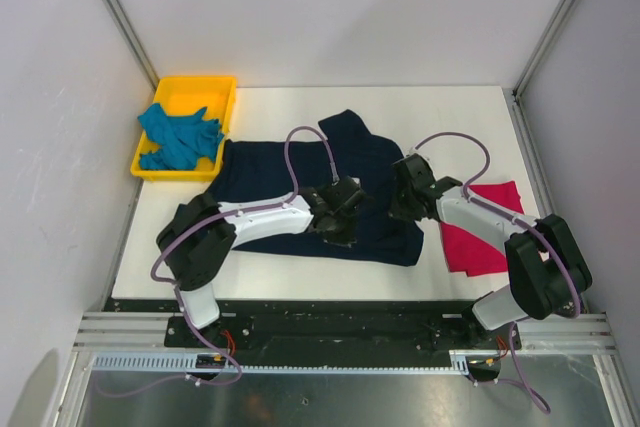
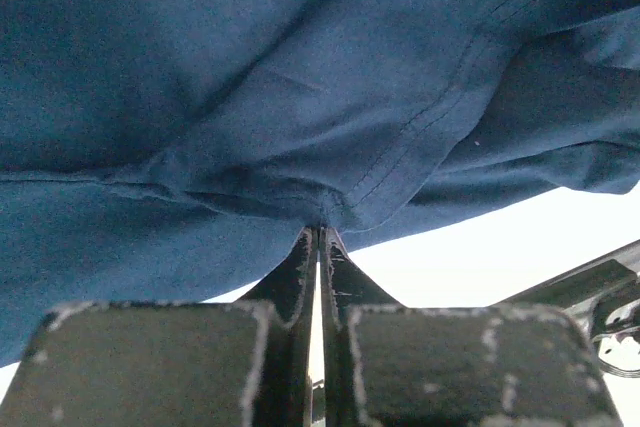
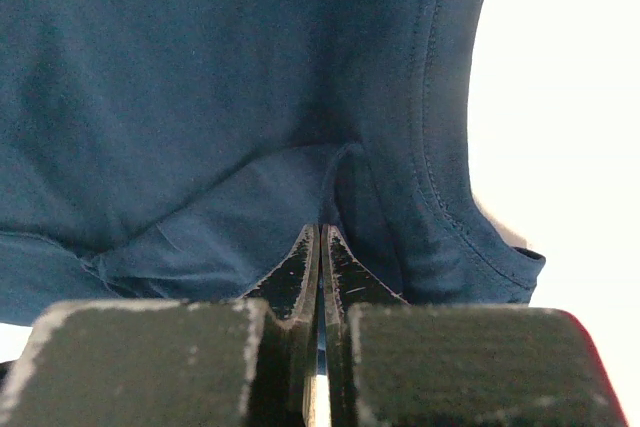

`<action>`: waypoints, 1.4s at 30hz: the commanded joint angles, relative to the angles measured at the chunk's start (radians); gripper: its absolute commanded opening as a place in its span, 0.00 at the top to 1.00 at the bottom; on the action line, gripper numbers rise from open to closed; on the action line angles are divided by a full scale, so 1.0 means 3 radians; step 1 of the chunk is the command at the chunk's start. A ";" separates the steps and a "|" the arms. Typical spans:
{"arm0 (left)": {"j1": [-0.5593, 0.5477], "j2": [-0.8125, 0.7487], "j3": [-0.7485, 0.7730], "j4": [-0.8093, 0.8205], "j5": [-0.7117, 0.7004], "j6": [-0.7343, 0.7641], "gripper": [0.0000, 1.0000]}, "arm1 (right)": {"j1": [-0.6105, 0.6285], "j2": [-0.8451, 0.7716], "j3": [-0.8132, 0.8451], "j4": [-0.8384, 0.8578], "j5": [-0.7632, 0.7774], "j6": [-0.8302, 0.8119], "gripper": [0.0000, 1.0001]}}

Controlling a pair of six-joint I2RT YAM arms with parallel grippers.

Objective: Fold and stack the t-shirts
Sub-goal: Fold the flattened tshirt in 1/3 of the way

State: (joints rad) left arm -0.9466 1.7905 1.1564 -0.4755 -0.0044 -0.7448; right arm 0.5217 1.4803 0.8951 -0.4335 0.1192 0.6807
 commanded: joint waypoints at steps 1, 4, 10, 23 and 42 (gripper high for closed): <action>0.0022 -0.0333 0.0024 0.0059 -0.0269 -0.0057 1.00 | -0.0056 -0.0072 0.0117 0.0134 -0.0084 0.0046 1.00; 0.0085 -0.0428 -0.0014 0.0057 -0.0329 -0.0078 1.00 | -0.0095 -0.0095 0.0120 0.0216 -0.0139 0.0048 1.00; 0.0258 -0.0458 -0.0002 0.0060 -0.0382 -0.0075 1.00 | -0.0181 -0.0091 0.0130 0.0516 -0.0273 0.0056 1.00; 0.0458 -0.0364 -0.0014 0.0061 -0.0573 -0.0209 1.00 | -0.0214 0.0237 0.0428 0.0869 -0.0338 0.0006 1.00; 0.0647 -0.0113 0.0079 0.0070 -0.0570 -0.0029 0.87 | -0.0253 0.0474 0.0601 0.0704 -0.0133 0.0017 0.91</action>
State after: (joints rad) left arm -0.7750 1.7412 1.1469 -0.4728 -0.1619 -0.7860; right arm 0.4591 1.6115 1.0309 -0.2195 0.0383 0.6811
